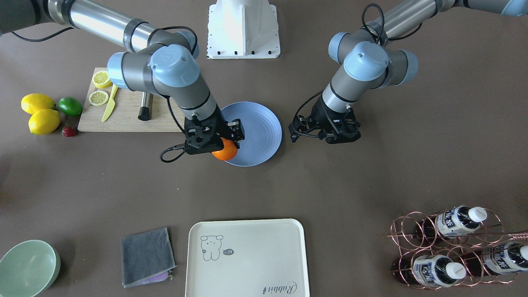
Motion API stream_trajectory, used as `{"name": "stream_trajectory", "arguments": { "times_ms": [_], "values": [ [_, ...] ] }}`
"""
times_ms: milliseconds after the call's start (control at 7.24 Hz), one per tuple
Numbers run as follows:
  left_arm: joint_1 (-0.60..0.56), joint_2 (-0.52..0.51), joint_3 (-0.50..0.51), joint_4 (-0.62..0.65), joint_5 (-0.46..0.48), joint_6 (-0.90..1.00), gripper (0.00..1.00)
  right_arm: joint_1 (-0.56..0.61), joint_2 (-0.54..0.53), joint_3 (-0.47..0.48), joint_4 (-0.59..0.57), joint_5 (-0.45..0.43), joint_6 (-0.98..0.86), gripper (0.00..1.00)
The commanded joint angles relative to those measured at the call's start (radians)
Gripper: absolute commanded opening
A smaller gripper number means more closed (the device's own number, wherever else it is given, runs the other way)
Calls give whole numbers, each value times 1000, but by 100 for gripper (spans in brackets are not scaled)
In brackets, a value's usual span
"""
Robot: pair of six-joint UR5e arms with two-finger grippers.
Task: Pick orange to plate
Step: 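Lift the orange with the right gripper over the plate while the left arm withdraws, then lower the orange onto the blue plate and open the right gripper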
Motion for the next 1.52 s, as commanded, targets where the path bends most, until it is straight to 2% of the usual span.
{"name": "stream_trajectory", "arguments": {
  "times_ms": [0,138,553,691,967,1106,1244,1382],
  "values": [
    [-95,37,23,1,-53,114,97,-113,38,-16,-32,-101,44,0],
    [-98,37,27,0,-60,114,97,-122,38,-35,-32,-135,39,0],
    [-98,38,28,0,-60,114,97,-121,37,-29,-74,-157,24,0],
    [-96,38,30,0,-60,114,97,-121,29,-33,-76,-163,27,98],
    [-98,37,31,1,-60,114,97,-117,23,-29,-76,-162,24,100],
    [-127,32,31,15,-63,115,97,-66,17,-3,-90,-116,24,100],
    [-198,35,34,38,-142,159,97,21,-23,87,-163,-26,-19,100],
    [-307,38,37,121,-228,330,97,130,-113,191,-223,57,-175,100]
  ]
}}
